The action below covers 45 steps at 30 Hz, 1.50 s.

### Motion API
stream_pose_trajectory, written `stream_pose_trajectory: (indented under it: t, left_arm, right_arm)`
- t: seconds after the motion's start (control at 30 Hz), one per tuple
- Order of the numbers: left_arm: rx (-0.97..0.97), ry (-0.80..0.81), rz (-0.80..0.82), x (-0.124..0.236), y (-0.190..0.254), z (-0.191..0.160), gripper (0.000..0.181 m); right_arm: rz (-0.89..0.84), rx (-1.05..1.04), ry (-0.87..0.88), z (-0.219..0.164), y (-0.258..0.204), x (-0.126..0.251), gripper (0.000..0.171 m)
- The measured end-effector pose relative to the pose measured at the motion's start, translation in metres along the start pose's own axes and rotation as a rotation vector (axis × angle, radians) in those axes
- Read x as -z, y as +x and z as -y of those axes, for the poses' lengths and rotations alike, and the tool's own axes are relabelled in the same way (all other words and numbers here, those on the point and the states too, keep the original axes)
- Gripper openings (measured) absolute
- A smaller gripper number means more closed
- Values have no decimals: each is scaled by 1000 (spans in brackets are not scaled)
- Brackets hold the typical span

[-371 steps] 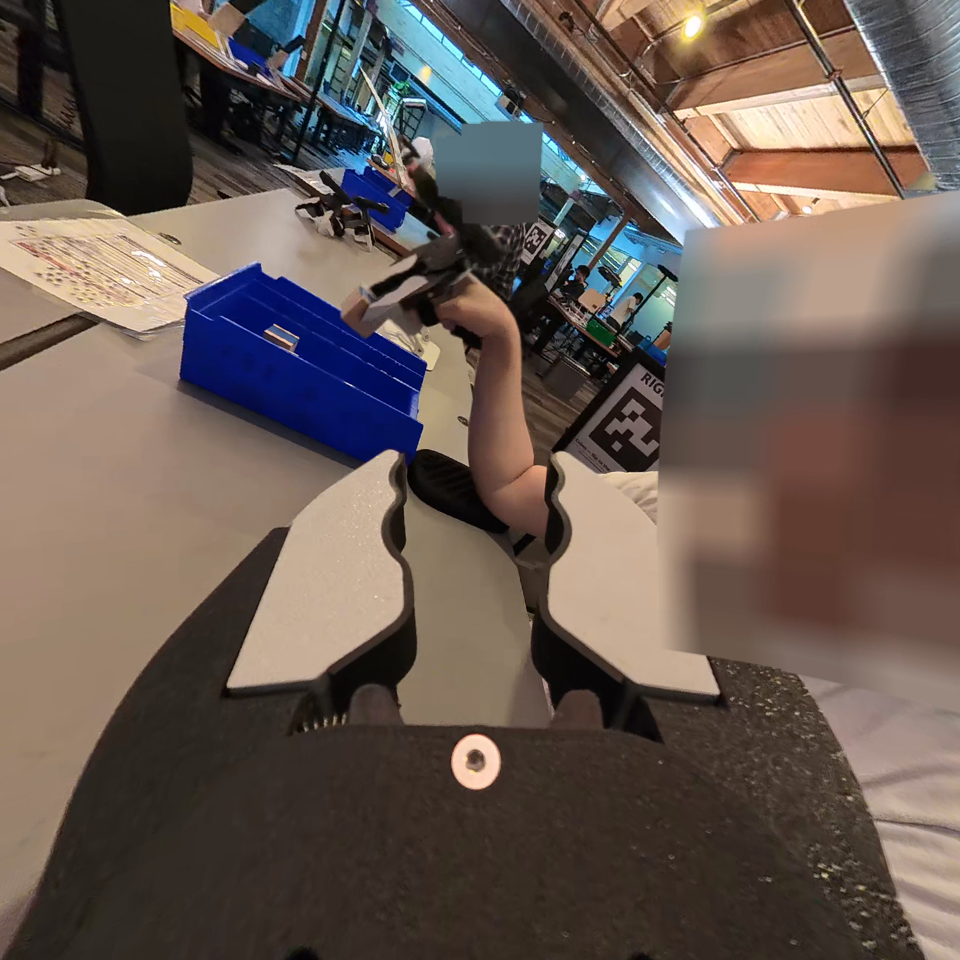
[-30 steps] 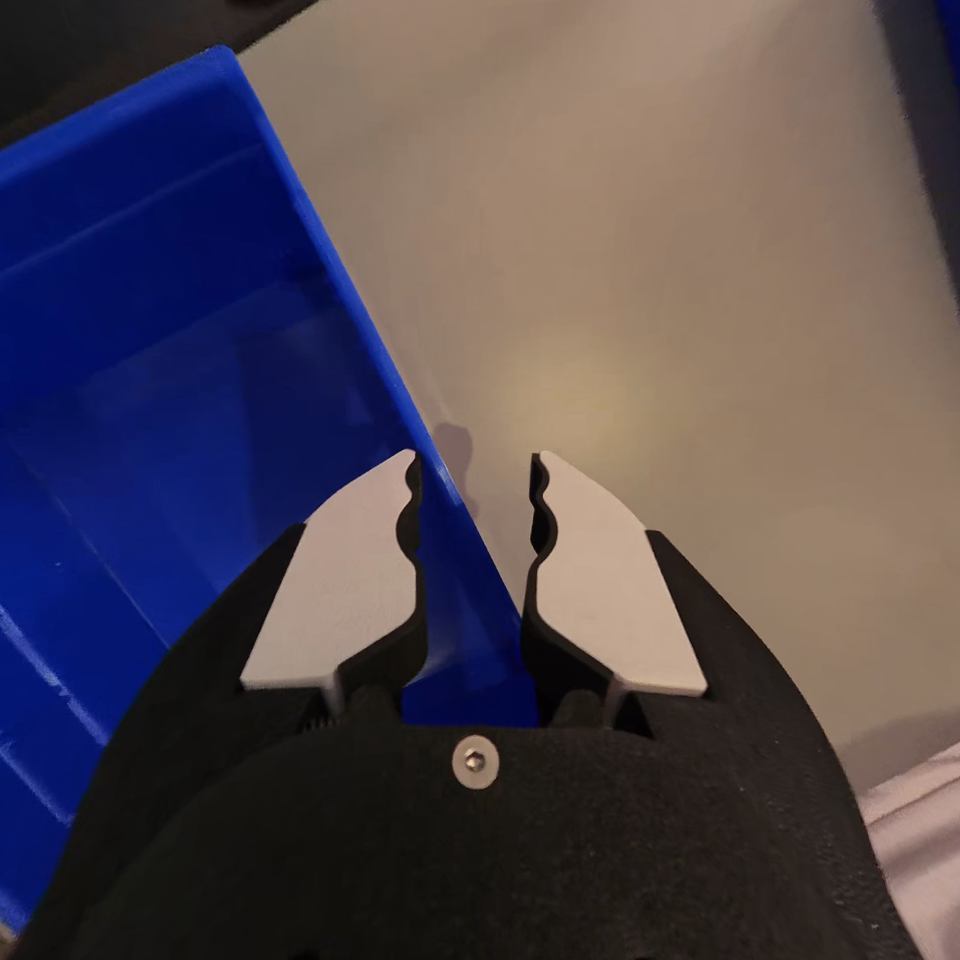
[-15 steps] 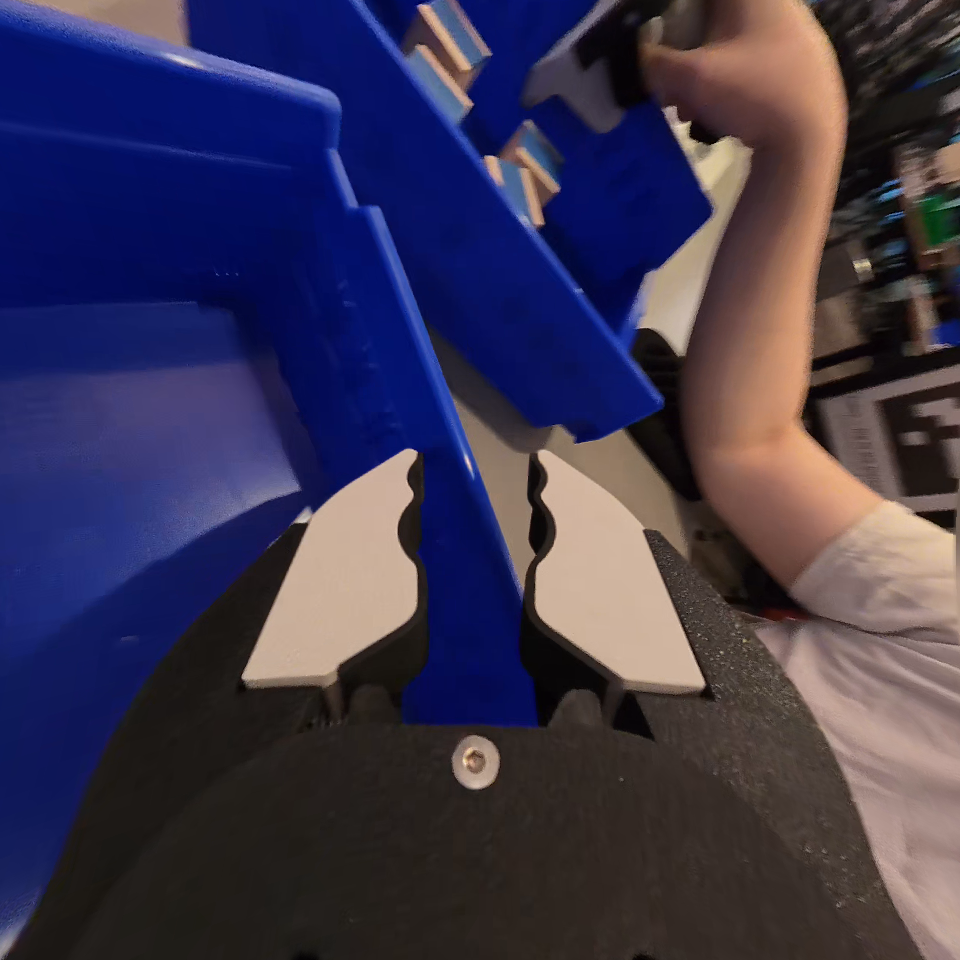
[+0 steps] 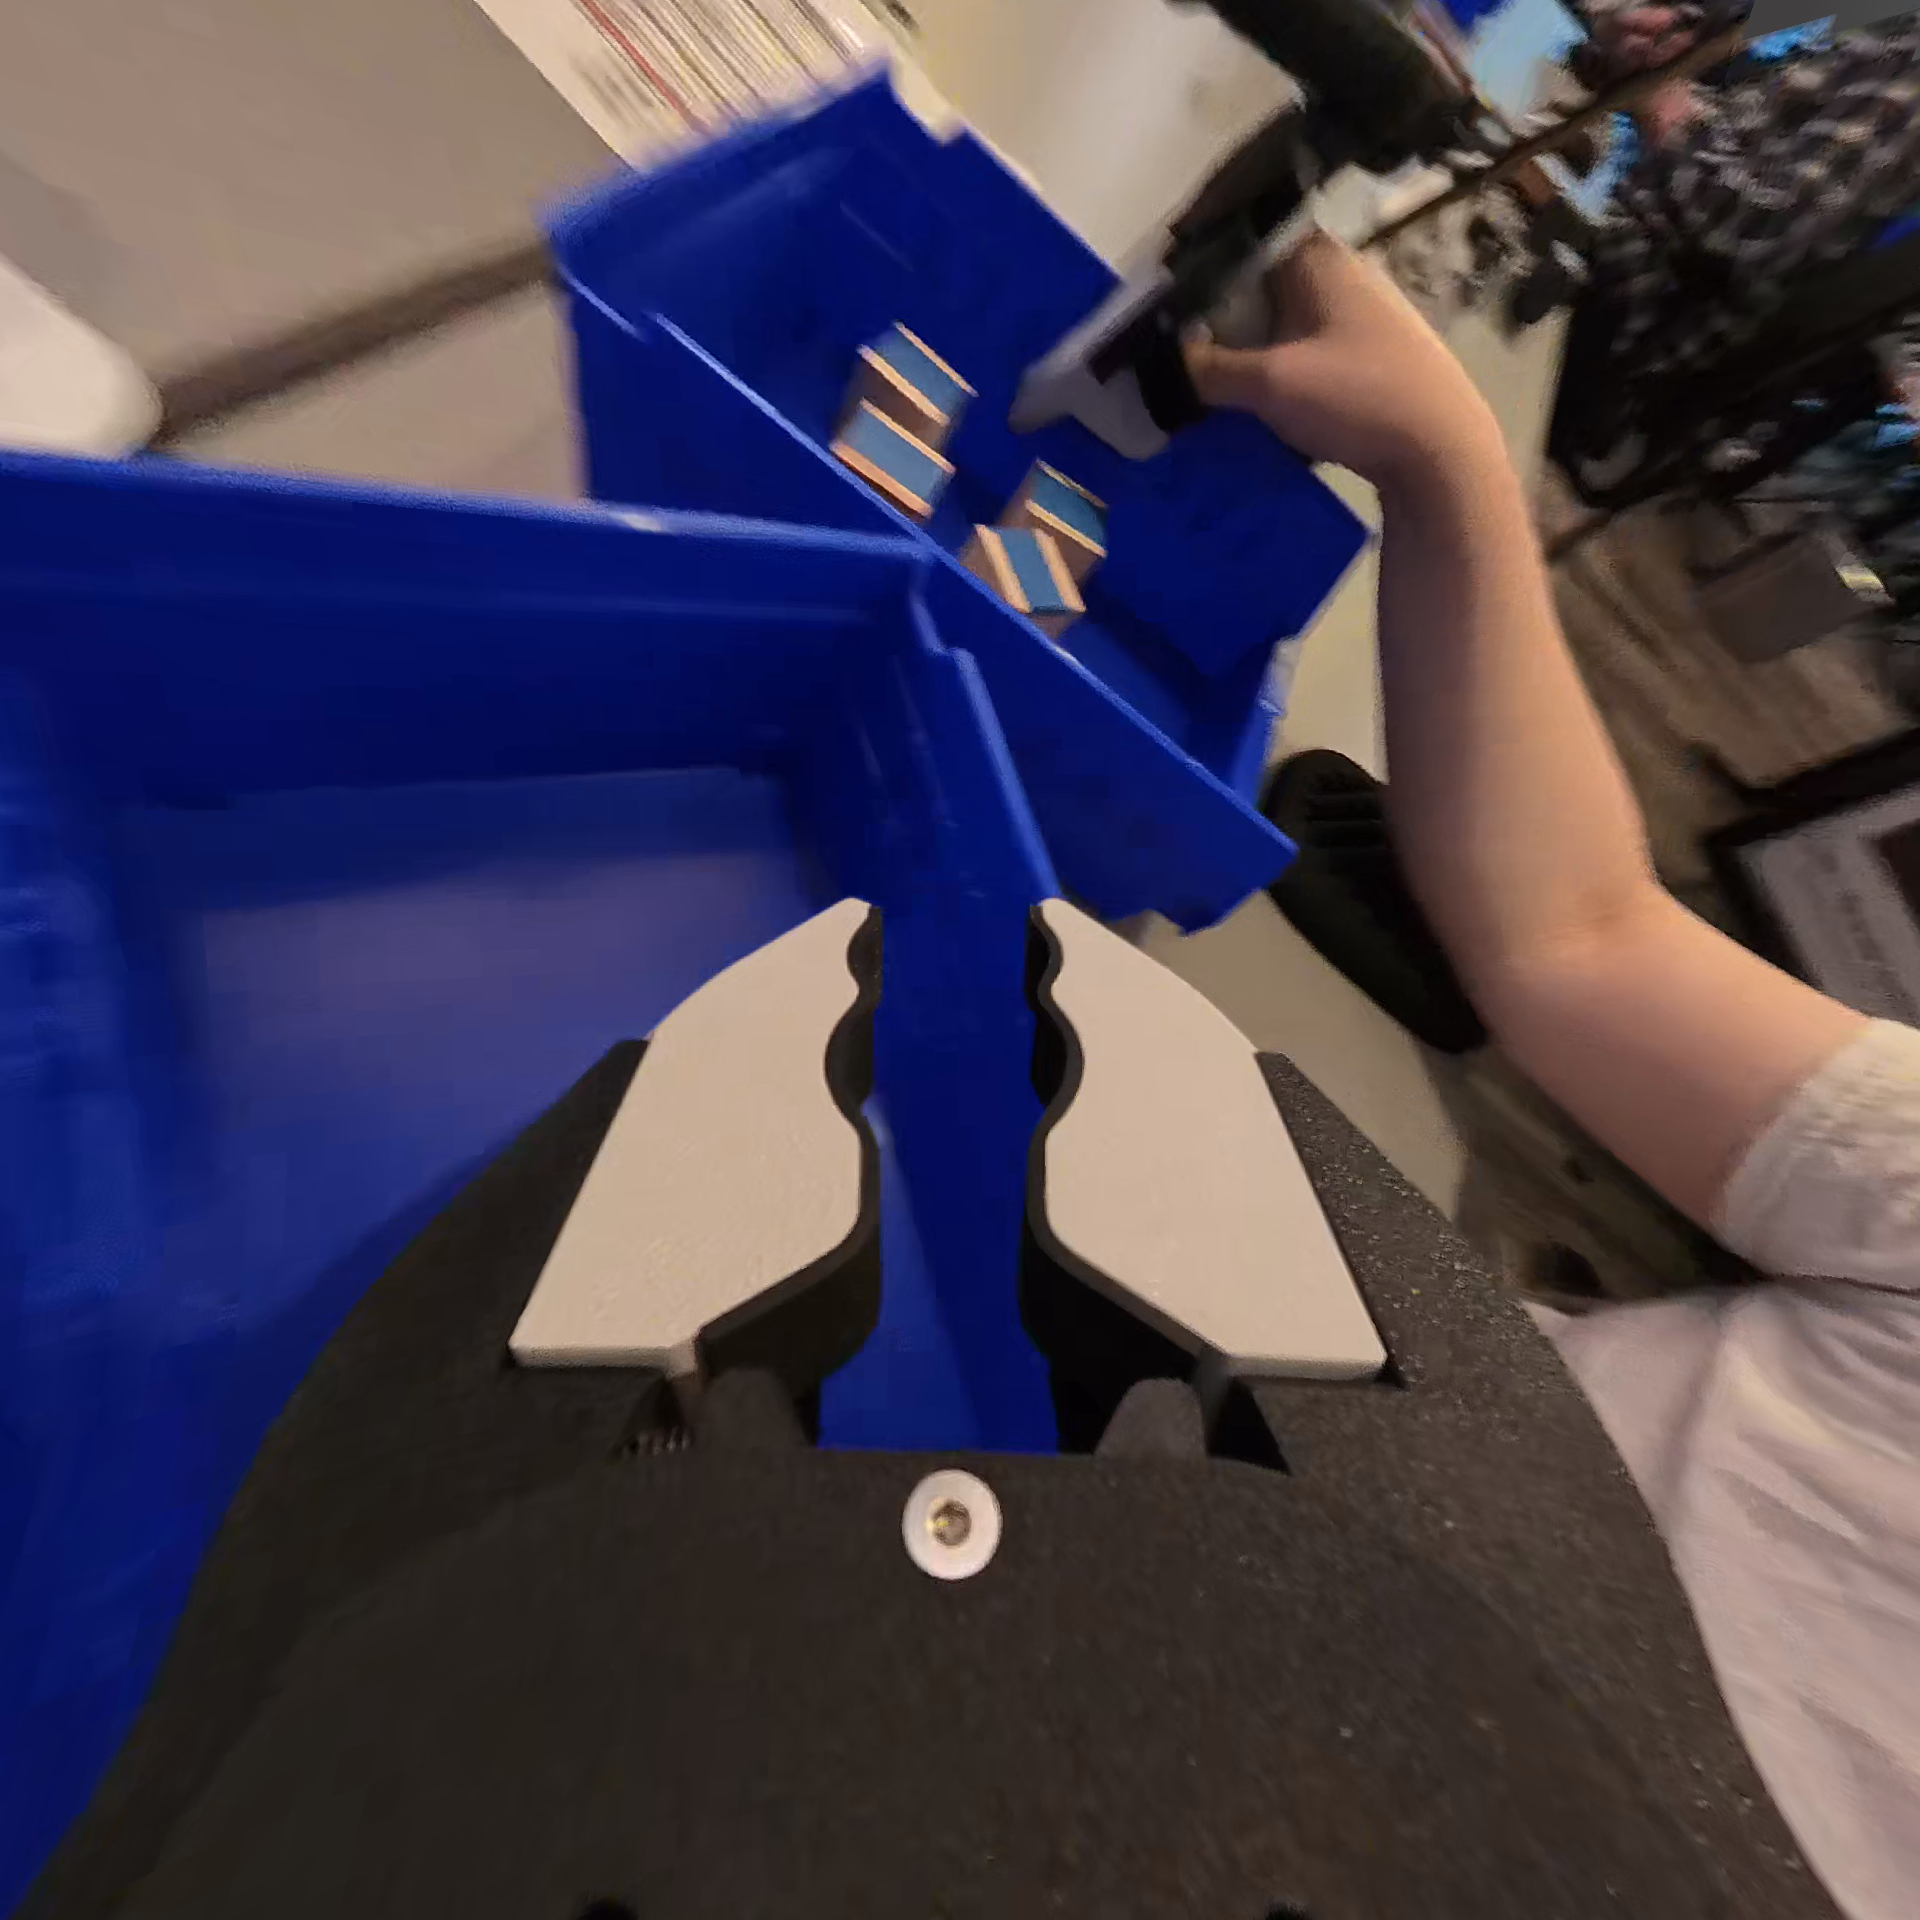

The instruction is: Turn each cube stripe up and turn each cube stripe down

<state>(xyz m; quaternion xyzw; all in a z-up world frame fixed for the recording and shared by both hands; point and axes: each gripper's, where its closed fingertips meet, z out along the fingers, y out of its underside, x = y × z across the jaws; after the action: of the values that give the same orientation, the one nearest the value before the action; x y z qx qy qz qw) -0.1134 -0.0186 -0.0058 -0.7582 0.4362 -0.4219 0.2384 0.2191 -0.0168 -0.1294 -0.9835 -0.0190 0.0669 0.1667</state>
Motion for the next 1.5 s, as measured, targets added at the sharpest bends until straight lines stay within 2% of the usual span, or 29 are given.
stream_pose_trajectory:
  t: [0.17,0.37,0.5,0.63,0.83,0.97,1.1,1.33,1.5]
  left_arm:
    - [-98,167,291,100,-45,34,26]
    - [-44,279,451,196,-68,31,25]
    - [-12,353,477,236,-69,27,25]
    - [8,370,521,264,-71,17,25]
    - [33,448,620,309,-73,5,25]
    - [53,510,646,334,-70,-1,25]
    - [100,511,712,352,-76,-17,25]
    - [220,533,853,395,-85,-54,26]
    - [388,563,1000,443,-86,-106,27]
  right_arm:
    - [21,55,-31,-2,11,3,8]
    - [49,80,-43,-12,29,14,8]
    - [10,71,-61,-20,39,37,8]
    - [52,48,-92,-29,36,68,7]
    - [22,89,-40,1,2,143,7]
    - [-10,176,-31,47,-69,182,8]
    - [36,318,-21,100,-183,189,7]
    - [287,534,-39,167,-421,129,7]
    - [425,593,-57,194,-544,73,7]
